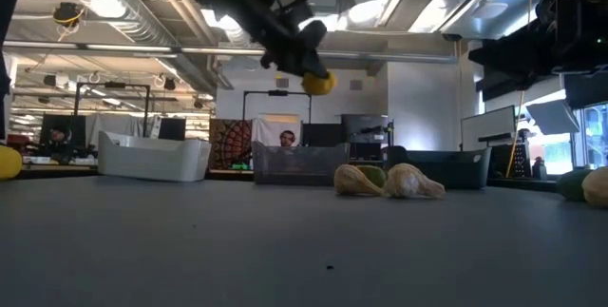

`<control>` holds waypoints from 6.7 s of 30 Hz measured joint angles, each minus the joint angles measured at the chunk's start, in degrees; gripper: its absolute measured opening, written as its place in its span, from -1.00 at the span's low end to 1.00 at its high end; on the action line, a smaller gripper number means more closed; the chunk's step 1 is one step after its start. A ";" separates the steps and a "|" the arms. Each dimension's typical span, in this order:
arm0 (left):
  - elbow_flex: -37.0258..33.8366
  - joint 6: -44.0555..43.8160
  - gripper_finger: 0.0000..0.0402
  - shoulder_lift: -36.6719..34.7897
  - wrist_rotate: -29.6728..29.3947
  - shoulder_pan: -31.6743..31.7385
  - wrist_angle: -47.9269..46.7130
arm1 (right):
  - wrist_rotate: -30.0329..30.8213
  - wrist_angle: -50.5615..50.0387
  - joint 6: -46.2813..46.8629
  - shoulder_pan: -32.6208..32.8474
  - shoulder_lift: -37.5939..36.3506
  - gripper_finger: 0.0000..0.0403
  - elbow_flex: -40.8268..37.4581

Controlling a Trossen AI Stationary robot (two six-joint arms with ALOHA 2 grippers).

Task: Sort produce into baskets
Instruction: Put the lemon into the black bin, then put the lime into the blue bin

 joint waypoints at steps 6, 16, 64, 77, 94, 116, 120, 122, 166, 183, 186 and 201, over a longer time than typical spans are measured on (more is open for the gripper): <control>-0.86 -5.81 -0.21 2.37 -0.04 5.07 -1.26 | 0.33 -0.09 0.00 0.01 0.00 -0.93 0.00; -4.26 -10.97 -0.21 5.87 -0.04 9.20 -1.97 | 0.69 -0.12 0.03 0.00 -0.02 -0.93 0.00; -4.26 -11.55 0.13 9.53 0.51 9.01 -5.67 | 0.78 -1.54 2.66 0.00 0.00 -0.93 0.00; -3.67 -7.65 0.07 -0.47 0.51 3.54 -6.05 | -2.51 -1.15 8.50 0.00 -0.01 -0.93 0.02; -16.17 -13.46 0.01 -7.69 -2.61 -15.71 1.05 | 1.18 6.84 9.19 0.00 9.55 -0.93 1.84; -17.27 -15.88 0.01 -7.70 -3.25 -20.02 4.02 | 4.07 1.09 -1.49 -7.96 55.69 -0.86 28.25; -17.25 -15.84 0.01 -7.70 -3.25 -20.02 3.90 | -2.21 -1.04 -1.73 -11.32 62.53 -0.58 32.08; -17.26 -15.25 0.01 -7.70 -3.25 -20.04 3.88 | -5.63 -3.32 -1.70 -13.05 65.73 -0.38 34.26; -17.22 -13.81 0.01 -7.65 -3.21 -21.16 3.85 | -13.29 4.32 -14.93 -16.59 95.78 0.17 39.01; -17.22 -13.30 0.01 -7.65 -3.21 -21.16 3.64 | -13.08 3.49 -15.18 -16.48 92.57 -0.34 39.01; -17.22 -13.27 0.01 -7.65 -3.21 -21.16 3.64 | -12.05 1.52 -15.23 -16.48 89.23 -0.35 39.01; -17.22 -13.21 0.01 -7.65 -3.21 -21.16 3.46 | 1.30 -12.17 -18.16 -18.33 68.07 -0.31 39.00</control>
